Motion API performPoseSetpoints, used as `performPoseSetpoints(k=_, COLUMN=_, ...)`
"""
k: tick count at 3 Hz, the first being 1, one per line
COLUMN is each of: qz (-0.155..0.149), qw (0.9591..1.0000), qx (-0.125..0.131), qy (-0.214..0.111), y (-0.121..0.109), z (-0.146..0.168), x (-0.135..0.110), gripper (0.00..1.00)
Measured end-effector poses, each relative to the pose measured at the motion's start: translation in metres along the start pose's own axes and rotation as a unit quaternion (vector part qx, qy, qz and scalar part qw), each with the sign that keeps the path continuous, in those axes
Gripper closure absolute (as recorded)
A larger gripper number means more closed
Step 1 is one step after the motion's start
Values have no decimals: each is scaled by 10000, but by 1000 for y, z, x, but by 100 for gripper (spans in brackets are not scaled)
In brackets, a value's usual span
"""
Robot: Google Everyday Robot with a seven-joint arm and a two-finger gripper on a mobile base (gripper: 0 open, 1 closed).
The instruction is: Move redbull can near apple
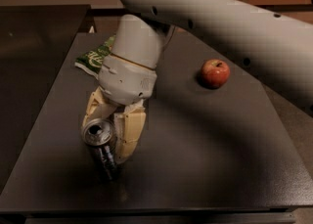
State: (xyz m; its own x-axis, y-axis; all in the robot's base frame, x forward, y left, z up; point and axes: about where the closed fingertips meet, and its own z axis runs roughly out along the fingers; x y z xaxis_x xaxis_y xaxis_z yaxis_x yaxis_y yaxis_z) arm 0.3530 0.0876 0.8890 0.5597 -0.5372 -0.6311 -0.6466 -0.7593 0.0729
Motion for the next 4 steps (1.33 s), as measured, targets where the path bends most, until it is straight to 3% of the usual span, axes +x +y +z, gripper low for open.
performPoseSetpoints(k=2, qz=-93, qw=9999, qx=56, qy=-102, y=0, z=-4, x=-5, gripper=87)
performPoseSetpoints(k=3, qz=-33, qw=9994, qx=352, qy=-22, y=-5, z=-23, x=-5, gripper=100)
performPoseSetpoints(k=4, qz=276, qw=9949, qx=965, qy=126, y=-17, z=-62, x=6, gripper=100)
